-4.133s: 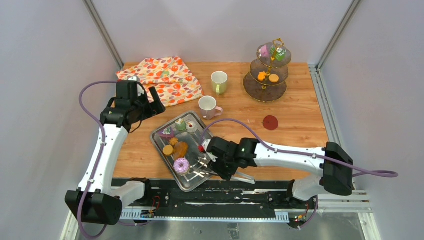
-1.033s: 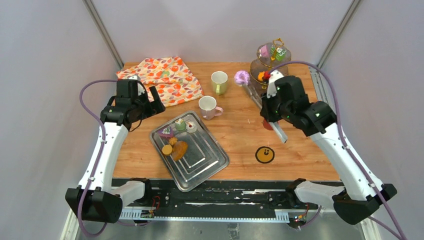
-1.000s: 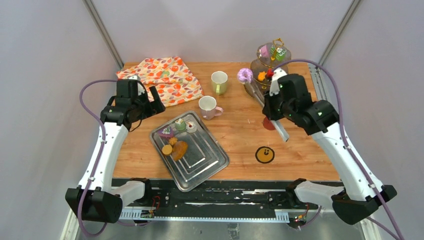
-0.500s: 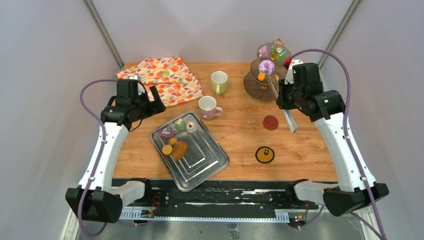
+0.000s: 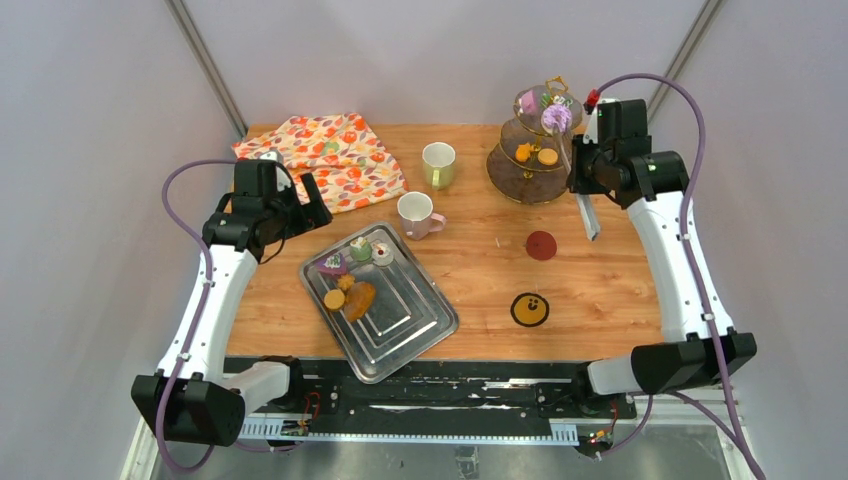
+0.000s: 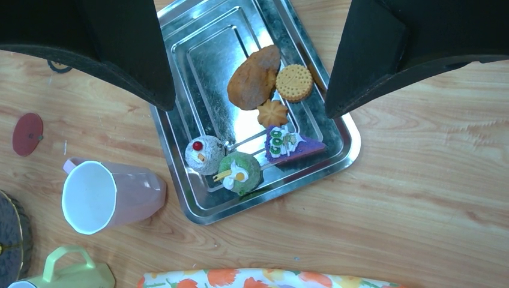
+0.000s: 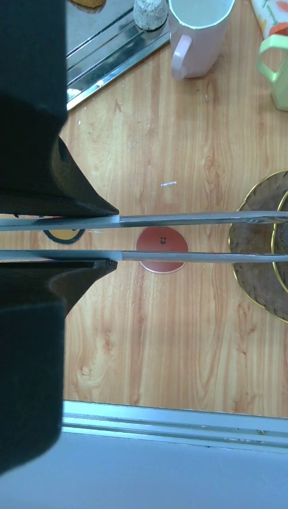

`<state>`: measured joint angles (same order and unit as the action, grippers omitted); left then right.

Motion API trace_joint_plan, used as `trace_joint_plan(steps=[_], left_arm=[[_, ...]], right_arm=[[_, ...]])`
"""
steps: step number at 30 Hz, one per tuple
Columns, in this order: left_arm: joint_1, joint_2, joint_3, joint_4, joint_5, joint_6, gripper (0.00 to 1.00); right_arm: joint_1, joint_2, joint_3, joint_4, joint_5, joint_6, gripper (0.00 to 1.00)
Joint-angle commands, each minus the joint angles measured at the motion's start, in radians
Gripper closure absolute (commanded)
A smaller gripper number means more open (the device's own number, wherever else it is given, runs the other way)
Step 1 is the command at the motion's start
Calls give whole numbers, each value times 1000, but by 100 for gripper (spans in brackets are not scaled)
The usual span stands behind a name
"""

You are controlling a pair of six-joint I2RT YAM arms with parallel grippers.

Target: Serve the afternoon tea

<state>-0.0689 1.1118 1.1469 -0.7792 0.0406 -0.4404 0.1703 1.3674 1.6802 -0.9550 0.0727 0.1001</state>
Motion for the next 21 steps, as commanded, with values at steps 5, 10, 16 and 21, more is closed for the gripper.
trace_joint_plan(steps=[5,10,16,21], left_arm=[[-3,-5,-9,16,-6,17,0],[-3,-17,-12,22,-15,18,0],[-3,-12,-9,14,-7,18,0],[-3,-19,-9,12,-11,21,0]], right_arm=[[-28,64,71,31,-39,-4,87],[-31,57,38,68,-60,12,70],[-44,70,24,91,-63,32,67],[-47,61,13,98,-59,39,54]])
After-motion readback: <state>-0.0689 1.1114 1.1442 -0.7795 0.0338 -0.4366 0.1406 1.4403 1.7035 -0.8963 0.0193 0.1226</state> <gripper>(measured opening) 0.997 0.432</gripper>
